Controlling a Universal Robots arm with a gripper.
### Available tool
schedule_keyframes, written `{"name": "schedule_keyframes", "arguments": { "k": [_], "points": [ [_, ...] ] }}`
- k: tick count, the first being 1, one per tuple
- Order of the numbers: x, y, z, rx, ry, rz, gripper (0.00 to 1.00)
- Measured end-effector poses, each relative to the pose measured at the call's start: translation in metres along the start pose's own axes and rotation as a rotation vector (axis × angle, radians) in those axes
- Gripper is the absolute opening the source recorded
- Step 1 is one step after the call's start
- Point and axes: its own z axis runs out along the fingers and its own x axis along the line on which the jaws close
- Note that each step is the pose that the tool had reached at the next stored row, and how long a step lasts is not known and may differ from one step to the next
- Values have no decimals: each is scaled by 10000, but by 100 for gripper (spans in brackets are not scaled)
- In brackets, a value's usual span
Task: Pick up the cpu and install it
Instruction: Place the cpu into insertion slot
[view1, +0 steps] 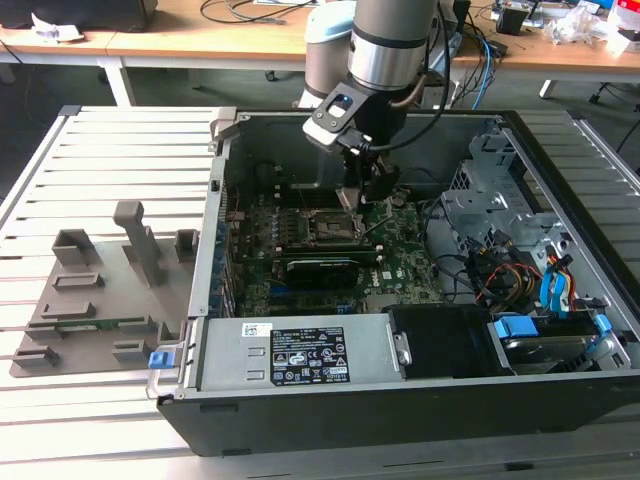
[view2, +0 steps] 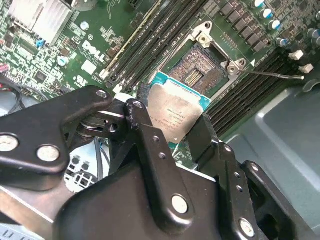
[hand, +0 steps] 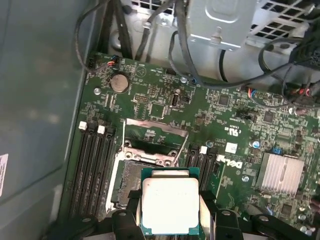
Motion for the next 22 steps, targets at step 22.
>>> {"name": "schedule_keyframes", "arguments": {
  "k": [22],
  "points": [
    [13,-28,153,37,38,1206,55]
  ]
}}
